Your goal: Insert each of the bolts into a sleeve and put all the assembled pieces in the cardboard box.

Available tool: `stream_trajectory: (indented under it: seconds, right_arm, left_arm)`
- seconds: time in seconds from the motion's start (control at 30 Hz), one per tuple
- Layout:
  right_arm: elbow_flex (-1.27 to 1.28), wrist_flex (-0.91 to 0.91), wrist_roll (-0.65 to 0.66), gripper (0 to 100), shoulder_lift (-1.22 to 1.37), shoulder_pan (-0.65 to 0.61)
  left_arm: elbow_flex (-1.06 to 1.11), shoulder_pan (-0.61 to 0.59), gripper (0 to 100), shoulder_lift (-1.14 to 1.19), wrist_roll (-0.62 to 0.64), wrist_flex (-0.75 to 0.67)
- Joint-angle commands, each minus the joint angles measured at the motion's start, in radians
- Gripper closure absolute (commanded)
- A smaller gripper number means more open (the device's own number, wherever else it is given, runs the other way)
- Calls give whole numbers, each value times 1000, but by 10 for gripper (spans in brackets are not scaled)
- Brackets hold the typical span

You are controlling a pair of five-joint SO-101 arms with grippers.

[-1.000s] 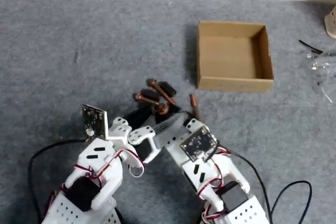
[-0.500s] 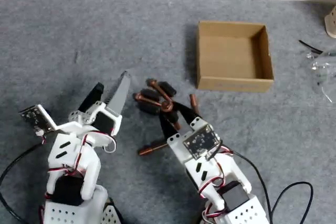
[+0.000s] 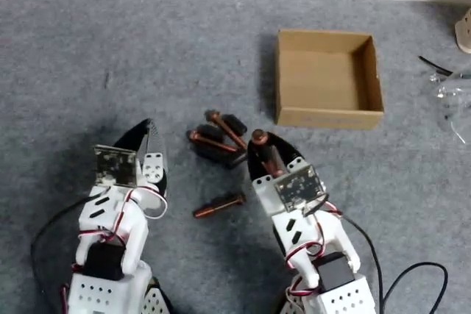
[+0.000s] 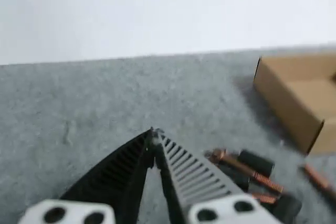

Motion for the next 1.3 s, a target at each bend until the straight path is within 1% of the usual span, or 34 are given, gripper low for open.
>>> stream_trajectory:
  seconds: [0.0,0.03,0.1,0.17,0.3,0.43,0.63,0.7,0.8,0.9,1.13,1.27]
  right_arm:
    - [133,-8,6,995,-15,58]
    - [133,-7,6,995,-15,74]
    - [133,5,5,995,-15,111]
    - [133,59,5,995,-15,139]
    - [133,145,5,995,-16,145]
    - [116,182,6,995,-16,160]
    - [-18,177,9,995,-5,183]
    - [-64,174,8,995,38,182]
    - [-171,156,9,995,177,183]
    - [-329,125,11,995,395,185]
    - [-843,122,6,995,981,186]
    - [-1122,124,6,995,1285,243]
  left_arm:
    - [24,10,993,-7,-32,-21]
    - [33,10,993,-7,-34,-28]
    - [77,-4,993,-7,-35,-89]
    - [79,-16,993,-4,-34,-130]
    - [79,1,993,33,-35,-109]
    - [81,7,993,85,-155,-114]
    - [81,12,993,96,-167,-114]
    - [81,12,993,96,-167,-115]
    - [81,12,993,96,-167,-115]
    - [81,12,993,96,-167,-115]
    - [84,12,993,96,-169,-115]
    - [85,12,993,105,-169,-133]
